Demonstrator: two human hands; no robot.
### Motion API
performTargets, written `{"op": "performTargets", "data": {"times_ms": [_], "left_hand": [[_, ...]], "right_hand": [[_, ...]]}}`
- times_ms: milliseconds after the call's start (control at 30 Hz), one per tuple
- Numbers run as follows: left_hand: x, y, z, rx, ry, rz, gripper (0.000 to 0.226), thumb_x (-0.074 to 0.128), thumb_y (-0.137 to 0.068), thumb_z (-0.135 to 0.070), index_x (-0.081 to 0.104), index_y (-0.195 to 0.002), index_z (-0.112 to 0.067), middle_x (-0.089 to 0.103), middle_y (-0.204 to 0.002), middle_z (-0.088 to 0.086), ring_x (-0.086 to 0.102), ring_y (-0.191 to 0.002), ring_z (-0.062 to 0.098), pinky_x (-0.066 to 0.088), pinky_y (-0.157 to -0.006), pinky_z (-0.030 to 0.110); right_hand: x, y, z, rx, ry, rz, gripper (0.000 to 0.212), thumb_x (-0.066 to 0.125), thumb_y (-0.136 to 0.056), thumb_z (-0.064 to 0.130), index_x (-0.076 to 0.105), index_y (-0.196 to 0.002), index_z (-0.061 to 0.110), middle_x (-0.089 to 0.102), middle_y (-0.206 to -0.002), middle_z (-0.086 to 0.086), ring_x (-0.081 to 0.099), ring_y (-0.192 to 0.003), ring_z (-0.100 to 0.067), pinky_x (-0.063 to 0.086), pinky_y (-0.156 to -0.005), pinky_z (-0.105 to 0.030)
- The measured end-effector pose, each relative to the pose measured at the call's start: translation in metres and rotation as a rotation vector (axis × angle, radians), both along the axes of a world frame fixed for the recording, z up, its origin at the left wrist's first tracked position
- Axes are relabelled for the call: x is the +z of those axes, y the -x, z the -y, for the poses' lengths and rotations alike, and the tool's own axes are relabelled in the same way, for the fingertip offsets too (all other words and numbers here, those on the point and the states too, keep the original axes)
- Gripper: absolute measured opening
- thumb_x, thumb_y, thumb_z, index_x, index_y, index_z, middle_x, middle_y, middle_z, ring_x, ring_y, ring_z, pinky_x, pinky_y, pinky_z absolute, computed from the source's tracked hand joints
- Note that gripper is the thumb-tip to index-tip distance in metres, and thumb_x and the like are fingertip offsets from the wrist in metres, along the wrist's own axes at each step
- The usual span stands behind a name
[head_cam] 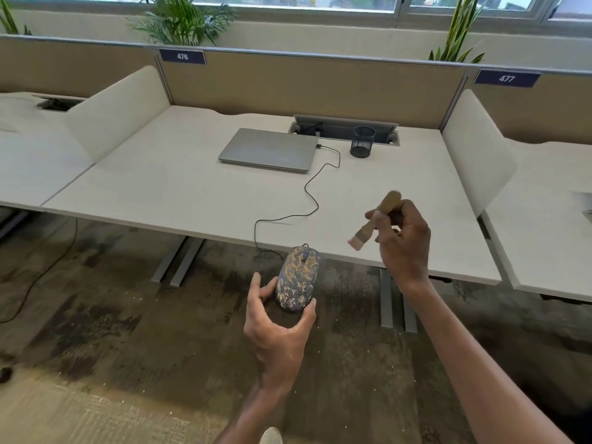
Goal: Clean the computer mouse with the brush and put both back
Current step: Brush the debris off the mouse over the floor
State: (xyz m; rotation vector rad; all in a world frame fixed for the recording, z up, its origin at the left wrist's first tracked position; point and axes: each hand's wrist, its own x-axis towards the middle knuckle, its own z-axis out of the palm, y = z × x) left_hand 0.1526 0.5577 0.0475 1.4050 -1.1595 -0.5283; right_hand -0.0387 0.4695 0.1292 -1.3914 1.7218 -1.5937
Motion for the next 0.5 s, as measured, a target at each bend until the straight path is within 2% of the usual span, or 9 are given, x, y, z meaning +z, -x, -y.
{"op": "performTargets", "data": {"times_ms": [67, 167, 267, 367, 433, 500], "left_hand": [[0.002, -0.007, -0.006, -0.004, 0.005, -0.005, 0.107, 0.098, -0.061, -0.015, 0.039, -0.149, 0.0, 0.065, -0.119, 0.0, 0.062, -0.113, 0.007, 0.042, -0.105, 0.013], [0.005, -0.019, -0.008, 0.004, 0.014, -0.012, 0.107, 0.098, -0.06, -0.013, 0.039, -0.148, 0.001, 0.065, -0.118, 0.001, 0.059, -0.114, -0.002, 0.038, -0.106, 0.008], [0.008, -0.034, -0.006, 0.001, 0.024, 0.001, 0.107, 0.098, -0.059, -0.012, 0.039, -0.148, 0.004, 0.064, -0.118, 0.001, 0.053, -0.115, -0.018, 0.033, -0.106, 0.004], [0.012, -0.051, -0.004, -0.001, 0.032, 0.017, 0.107, 0.098, -0.059, -0.013, 0.04, -0.147, 0.004, 0.064, -0.117, 0.002, 0.055, -0.113, -0.007, 0.034, -0.105, 0.002], [0.016, -0.061, -0.001, -0.022, 0.045, 0.024, 0.106, 0.098, -0.059, -0.014, 0.041, -0.146, 0.005, 0.065, -0.117, 0.002, 0.06, -0.111, 0.003, 0.036, -0.105, 0.005], [0.017, -0.07, 0.002, -0.047, 0.061, 0.026, 0.106, 0.098, -0.059, -0.014, 0.041, -0.146, 0.006, 0.064, -0.117, 0.002, 0.064, -0.111, 0.013, 0.039, -0.106, 0.008]], "right_hand": [[-0.004, -0.007, -0.009, 0.034, -0.027, -0.036, 0.007, 0.065, -0.096, 0.013, 0.064, -0.1, 0.008, 0.078, -0.093, -0.001, 0.072, -0.085, -0.017, 0.061, -0.079, -0.05], [-0.009, -0.019, -0.018, 0.117, -0.075, -0.087, 0.015, 0.072, -0.093, 0.013, 0.07, -0.108, 0.012, 0.079, -0.095, 0.001, 0.073, -0.084, -0.008, 0.062, -0.079, -0.033], [-0.015, -0.033, -0.022, 0.184, -0.124, -0.137, 0.015, 0.076, -0.091, 0.014, 0.078, -0.107, 0.014, 0.079, -0.1, 0.001, 0.073, -0.086, -0.008, 0.062, -0.079, -0.025], [-0.017, -0.049, -0.026, 0.191, -0.1, -0.159, 0.011, 0.077, -0.09, 0.01, 0.08, -0.1, 0.015, 0.072, -0.1, -0.003, 0.07, -0.087, -0.012, 0.054, -0.068, -0.009], [-0.016, -0.059, -0.026, 0.194, -0.084, -0.195, 0.009, 0.076, -0.091, 0.01, 0.076, -0.093, 0.019, 0.071, -0.094, -0.003, 0.068, -0.082, -0.012, 0.052, -0.067, -0.009], [-0.016, -0.068, -0.025, 0.21, -0.1, -0.261, 0.013, 0.07, -0.095, 0.014, 0.065, -0.087, 0.021, 0.07, -0.087, 0.006, 0.062, -0.07, -0.003, 0.048, -0.062, -0.01]]}}
